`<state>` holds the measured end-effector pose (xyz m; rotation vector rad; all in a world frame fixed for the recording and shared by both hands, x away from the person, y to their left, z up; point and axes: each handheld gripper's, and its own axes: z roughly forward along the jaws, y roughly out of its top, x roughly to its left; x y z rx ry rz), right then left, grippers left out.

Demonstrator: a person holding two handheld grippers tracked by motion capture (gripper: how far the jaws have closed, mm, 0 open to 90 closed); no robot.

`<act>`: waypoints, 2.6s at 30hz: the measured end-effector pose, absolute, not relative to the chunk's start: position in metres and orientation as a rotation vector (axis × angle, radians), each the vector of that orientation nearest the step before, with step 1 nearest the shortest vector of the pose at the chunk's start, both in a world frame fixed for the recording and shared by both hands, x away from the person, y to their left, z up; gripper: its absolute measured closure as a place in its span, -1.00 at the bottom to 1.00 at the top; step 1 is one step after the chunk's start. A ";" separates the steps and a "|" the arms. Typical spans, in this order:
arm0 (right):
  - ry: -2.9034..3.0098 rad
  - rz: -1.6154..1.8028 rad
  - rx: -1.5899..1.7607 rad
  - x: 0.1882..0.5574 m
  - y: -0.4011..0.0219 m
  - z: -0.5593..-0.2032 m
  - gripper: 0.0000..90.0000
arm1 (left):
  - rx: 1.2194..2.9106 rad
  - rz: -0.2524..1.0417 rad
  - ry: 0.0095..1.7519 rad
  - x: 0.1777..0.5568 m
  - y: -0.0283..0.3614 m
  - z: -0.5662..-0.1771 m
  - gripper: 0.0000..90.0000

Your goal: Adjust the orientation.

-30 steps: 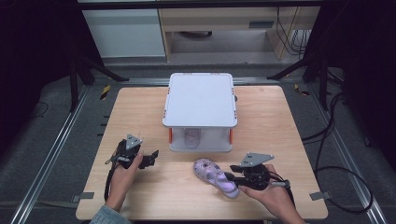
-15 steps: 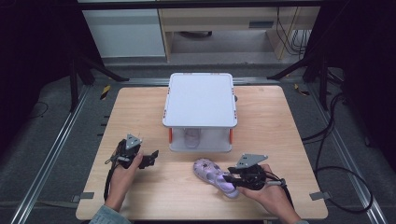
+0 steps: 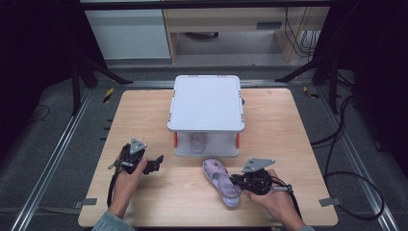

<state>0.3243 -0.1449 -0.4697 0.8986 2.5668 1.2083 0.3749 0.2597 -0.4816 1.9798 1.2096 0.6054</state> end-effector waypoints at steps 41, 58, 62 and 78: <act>2.100 1.443 1.259 0.362 -0.150 -0.458 0.87 | 1.951 0.607 1.233 0.375 0.265 -0.481 -0.79; 2.016 1.429 1.301 0.377 -0.134 -0.468 0.87 | 1.947 0.604 1.235 0.375 0.266 -0.481 -0.79; 2.010 1.418 1.297 0.380 -0.131 -0.471 0.87 | 1.945 0.603 1.234 0.375 0.266 -0.481 -0.79; 1.959 1.411 1.340 0.390 -0.126 -0.476 0.87 | 1.946 0.600 1.231 0.375 0.265 -0.481 -0.79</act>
